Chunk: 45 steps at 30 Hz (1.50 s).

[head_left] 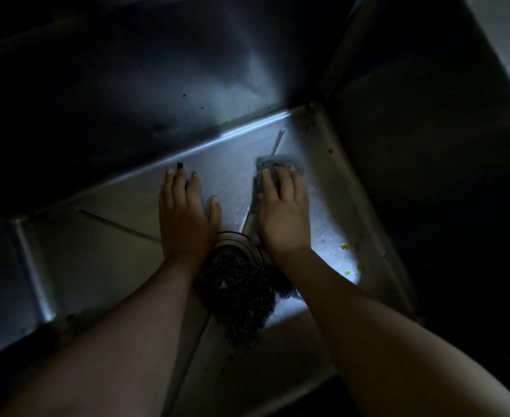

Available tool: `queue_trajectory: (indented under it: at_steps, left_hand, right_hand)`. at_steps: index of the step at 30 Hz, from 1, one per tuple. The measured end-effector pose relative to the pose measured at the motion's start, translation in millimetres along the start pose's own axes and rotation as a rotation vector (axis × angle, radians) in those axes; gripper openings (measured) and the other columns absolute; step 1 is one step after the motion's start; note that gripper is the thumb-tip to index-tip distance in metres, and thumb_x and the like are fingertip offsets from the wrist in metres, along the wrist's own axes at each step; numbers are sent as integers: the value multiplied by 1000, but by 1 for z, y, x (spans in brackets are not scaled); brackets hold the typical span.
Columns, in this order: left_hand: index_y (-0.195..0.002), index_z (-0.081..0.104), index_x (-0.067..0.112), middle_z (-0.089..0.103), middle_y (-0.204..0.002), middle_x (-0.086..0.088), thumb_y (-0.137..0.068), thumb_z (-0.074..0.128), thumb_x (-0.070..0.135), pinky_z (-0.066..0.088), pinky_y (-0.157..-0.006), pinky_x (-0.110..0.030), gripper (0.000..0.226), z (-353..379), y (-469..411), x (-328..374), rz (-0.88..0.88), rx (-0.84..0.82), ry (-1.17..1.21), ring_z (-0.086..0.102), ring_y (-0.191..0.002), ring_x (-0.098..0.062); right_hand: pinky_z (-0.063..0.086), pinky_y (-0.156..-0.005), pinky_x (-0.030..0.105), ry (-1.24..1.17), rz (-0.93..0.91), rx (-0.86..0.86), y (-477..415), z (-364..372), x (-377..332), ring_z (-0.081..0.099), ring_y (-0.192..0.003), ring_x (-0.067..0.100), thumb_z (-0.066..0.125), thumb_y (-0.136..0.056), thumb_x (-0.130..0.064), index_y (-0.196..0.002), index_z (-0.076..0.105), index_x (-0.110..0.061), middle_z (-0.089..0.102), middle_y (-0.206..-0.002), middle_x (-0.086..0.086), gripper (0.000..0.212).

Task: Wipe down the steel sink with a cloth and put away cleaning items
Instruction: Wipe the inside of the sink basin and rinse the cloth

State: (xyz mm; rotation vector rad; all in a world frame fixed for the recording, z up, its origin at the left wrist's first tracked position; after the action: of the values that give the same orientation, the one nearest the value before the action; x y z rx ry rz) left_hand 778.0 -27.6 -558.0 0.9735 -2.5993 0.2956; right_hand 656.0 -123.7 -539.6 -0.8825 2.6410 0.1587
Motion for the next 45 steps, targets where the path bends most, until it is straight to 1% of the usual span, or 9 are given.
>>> queue_trajectory:
  at_steps: [4, 9, 15, 19, 25, 30, 33, 38, 45]
  left_hand:
    - [-121, 51, -9, 46, -132, -31, -79, 57, 19, 28, -109, -50, 51, 1, -1, 0, -4, -17, -15, 35, -130, -45]
    - [-122, 50, -8, 43, -135, -29, -79, 54, 22, 26, -110, -49, 53, 1, -2, -1, -27, -44, -31, 33, -131, -43]
    - [-124, 49, -7, 43, -137, -28, -82, 44, 31, 24, -111, -48, 57, 1, -2, 0, -37, -58, -40, 32, -133, -41]
    - [-120, 51, -9, 46, -132, -30, -81, 42, 30, 28, -109, -50, 57, -2, -1, 2, -12, -39, -34, 36, -130, -44]
    - [-120, 51, -9, 46, -132, -30, -80, 46, 28, 28, -109, -50, 54, -1, -1, 1, -17, -27, -32, 36, -129, -44]
    - [-119, 51, -9, 47, -130, -30, -78, 54, 21, 28, -108, -50, 51, 0, -2, 0, -15, -19, -49, 37, -128, -45]
    - [-121, 51, -9, 47, -131, -29, -80, 49, 25, 27, -109, -48, 53, 1, -2, 0, -23, -19, -51, 36, -130, -43]
    - [-122, 50, -9, 44, -134, -29, -81, 45, 29, 25, -110, -48, 56, 0, -2, 1, -32, -26, -53, 34, -132, -42]
    - [-121, 50, -9, 45, -132, -30, -82, 43, 29, 26, -111, -48, 55, 0, -1, 1, 1, -11, -51, 35, -130, -44]
  right_hand:
    - [32, -108, 50, -58, -57, -2, -13, 5, -11, 44, -127, 43, 56, -87, -13, -124, 58, -2, 54, -130, 24, 39]
    - [11, -116, 38, -15, -153, -97, -43, 12, -13, 26, -139, 34, 41, -96, -21, -138, 45, -9, 38, -146, 18, 43]
    - [8, -117, 36, 46, -113, -105, -79, 11, 7, 15, -143, 29, 34, -100, -26, -144, 34, -13, 25, -153, 14, 46]
    - [12, -114, 37, 83, 1, -93, -82, 2, 30, 17, -141, 32, 36, -99, -24, -145, 29, -12, 23, -153, 16, 49]
    - [23, -112, 41, 77, 185, 27, -32, -10, 40, 34, -133, 38, 44, -93, -16, -137, 44, -5, 42, -140, 22, 45]
    - [44, -99, 52, 48, 35, 41, -6, 0, 4, 54, -118, 41, 63, -76, -10, -118, 62, 0, 61, -121, 22, 43]
    - [38, -106, 49, 30, -76, 20, -22, 2, 1, 47, -126, 38, 61, -83, -11, -124, 58, -2, 56, -130, 20, 42]
    - [7, -116, 36, 97, -76, -75, -67, 7, 15, 17, -143, 29, 34, -99, -24, -144, 31, -10, 26, -153, 14, 48]
    - [4, -113, 37, 282, -76, -27, -90, -5, 43, 26, -138, 32, 32, -98, -17, -143, 29, -2, 33, -148, 18, 48]
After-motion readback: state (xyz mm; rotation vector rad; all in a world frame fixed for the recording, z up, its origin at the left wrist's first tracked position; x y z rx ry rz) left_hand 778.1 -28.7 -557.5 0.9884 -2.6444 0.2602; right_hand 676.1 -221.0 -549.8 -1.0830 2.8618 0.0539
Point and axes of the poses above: each hand's wrist, its own y-axis away from the middle knuckle, its own z-axis out of the palm, x = y × z, the point moved 6 cm from there along -y, towards the middle knuckle
